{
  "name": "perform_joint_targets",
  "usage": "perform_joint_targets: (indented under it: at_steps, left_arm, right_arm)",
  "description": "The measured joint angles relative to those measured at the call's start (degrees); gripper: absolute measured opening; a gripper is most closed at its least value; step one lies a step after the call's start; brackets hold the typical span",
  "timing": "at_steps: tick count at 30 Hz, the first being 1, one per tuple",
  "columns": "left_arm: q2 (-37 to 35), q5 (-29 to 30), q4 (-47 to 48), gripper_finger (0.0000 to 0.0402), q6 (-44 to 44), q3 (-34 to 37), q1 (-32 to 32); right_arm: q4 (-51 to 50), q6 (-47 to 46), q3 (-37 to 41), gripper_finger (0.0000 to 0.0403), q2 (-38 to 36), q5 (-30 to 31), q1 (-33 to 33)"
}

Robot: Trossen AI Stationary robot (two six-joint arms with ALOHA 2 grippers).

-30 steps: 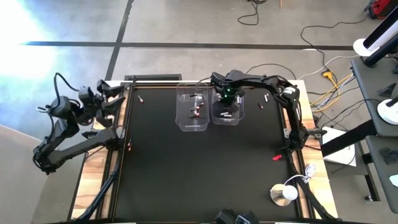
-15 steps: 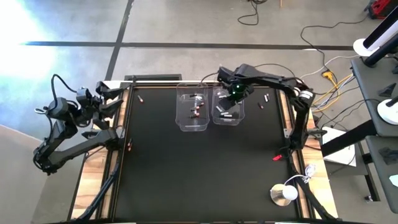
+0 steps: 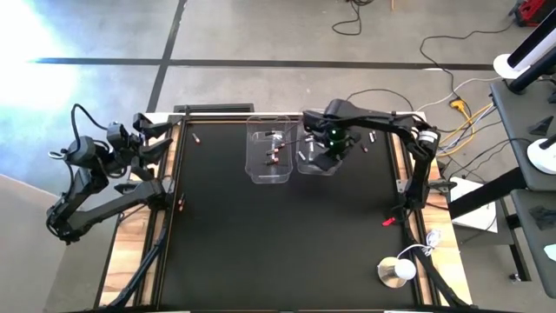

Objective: Sort batteries
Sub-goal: Put the white battery into the right transparent bin

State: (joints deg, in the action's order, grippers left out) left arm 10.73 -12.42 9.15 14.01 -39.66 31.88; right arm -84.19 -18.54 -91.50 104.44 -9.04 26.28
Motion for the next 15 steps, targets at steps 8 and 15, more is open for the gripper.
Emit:
perform_joint_targets:
  at_steps: [8, 15]
  left_arm:
    - [-0.17, 2.46, -0.05, 0.0228, -0.23, 0.0, 0.0]
    - [-0.3, 3.9, -0.08, 0.0228, -2.45, 0.02, 0.0]
  right_arm:
    - [-4.97, 1.45, 0.19, 0.0188, -2.25, 0.2, 0.16]
    - [4.49, -9.11, 1.12, 0.0198, -4.77, 2.68, 3.05]
